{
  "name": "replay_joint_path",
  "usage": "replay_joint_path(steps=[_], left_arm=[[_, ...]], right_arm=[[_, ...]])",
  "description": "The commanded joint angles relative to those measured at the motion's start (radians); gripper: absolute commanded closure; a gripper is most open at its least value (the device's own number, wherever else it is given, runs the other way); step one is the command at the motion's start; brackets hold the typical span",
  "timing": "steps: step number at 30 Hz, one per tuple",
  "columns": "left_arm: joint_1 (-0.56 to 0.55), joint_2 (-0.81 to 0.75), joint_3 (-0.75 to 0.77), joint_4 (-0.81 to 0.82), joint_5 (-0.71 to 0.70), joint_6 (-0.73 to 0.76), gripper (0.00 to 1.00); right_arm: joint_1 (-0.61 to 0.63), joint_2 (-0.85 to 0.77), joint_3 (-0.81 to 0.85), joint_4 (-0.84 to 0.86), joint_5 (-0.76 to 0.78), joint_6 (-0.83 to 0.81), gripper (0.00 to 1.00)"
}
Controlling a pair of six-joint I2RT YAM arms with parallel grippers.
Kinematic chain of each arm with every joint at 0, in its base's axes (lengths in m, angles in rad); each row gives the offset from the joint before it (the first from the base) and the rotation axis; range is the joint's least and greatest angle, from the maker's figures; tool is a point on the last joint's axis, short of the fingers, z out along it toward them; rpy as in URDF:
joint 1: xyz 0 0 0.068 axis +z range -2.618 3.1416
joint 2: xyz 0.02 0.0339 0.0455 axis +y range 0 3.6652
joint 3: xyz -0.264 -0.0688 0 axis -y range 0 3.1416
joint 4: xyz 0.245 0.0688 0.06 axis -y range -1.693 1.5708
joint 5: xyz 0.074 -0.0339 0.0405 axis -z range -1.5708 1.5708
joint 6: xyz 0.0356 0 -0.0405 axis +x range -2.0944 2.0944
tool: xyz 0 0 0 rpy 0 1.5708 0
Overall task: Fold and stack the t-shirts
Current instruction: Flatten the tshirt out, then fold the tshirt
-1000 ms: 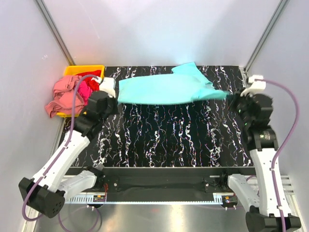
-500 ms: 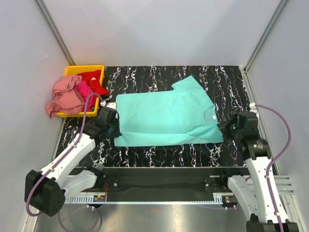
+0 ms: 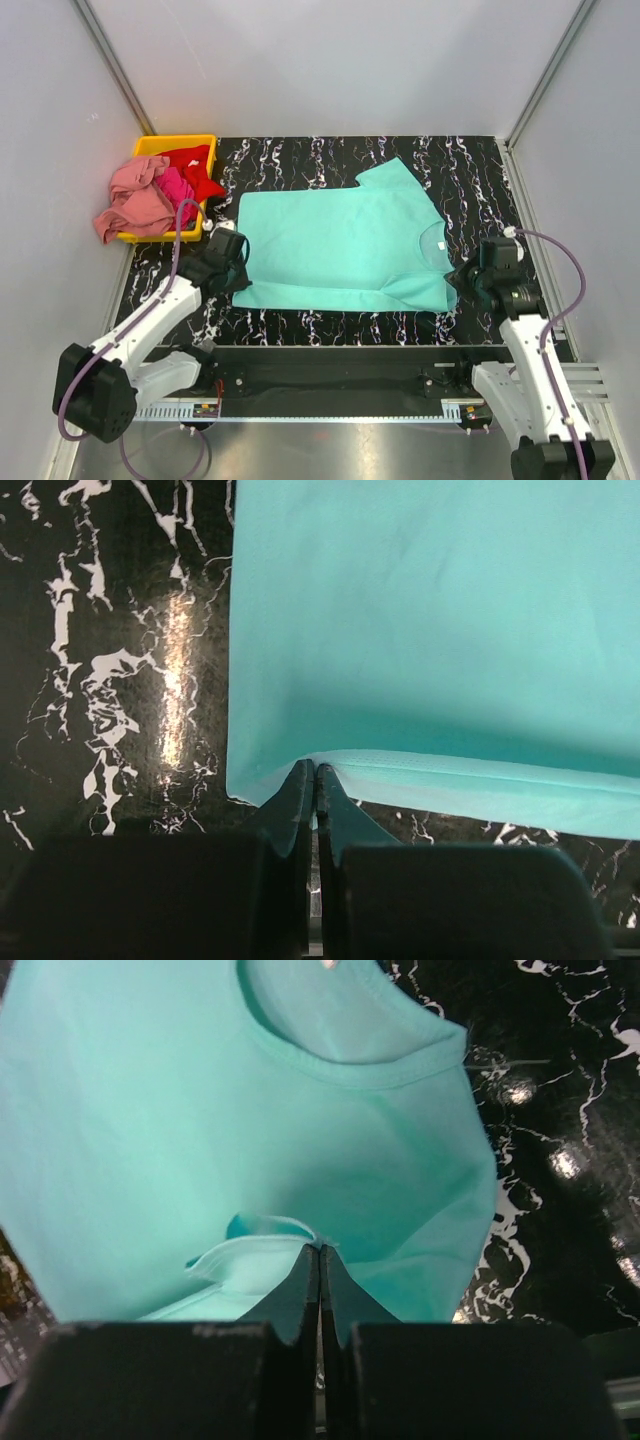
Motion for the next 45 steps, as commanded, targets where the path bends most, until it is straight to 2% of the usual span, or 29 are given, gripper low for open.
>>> replay_joint_path(steps=[1, 5, 14, 20, 27, 45], left_arm=[[0.003, 0.015, 0.015, -0.007, -0.091, -0.056, 1.0], [0.003, 0.019, 0.032, -0.01, -0.152, -0.05, 1.0], [0.005, 0.13, 0.103, 0.015, -0.185, -0.035, 1.0], [0.005, 0.236, 0.136, 0.035, -0.186, -0.033, 1.0], [0.006, 0.315, 0.176, 0.05, -0.202, -0.035, 1.0], [0.026, 0.478, 0.268, 0.03, -0.249, -0.024, 1.0]], right_arm=[[0.003, 0.083, 0.038, 0.079, 0.074, -0.06, 1.0], [0.005, 0.152, 0.083, 0.121, 0.093, -0.115, 1.0], [0.005, 0.258, 0.135, 0.269, -0.036, -0.236, 1.0], [0.005, 0.35, 0.086, 0.465, -0.07, -0.264, 1.0], [0.005, 0.419, 0.069, 0.591, -0.096, -0.292, 1.0], [0.003, 0.587, 0.095, 0.668, -0.027, -0.379, 1.0]])
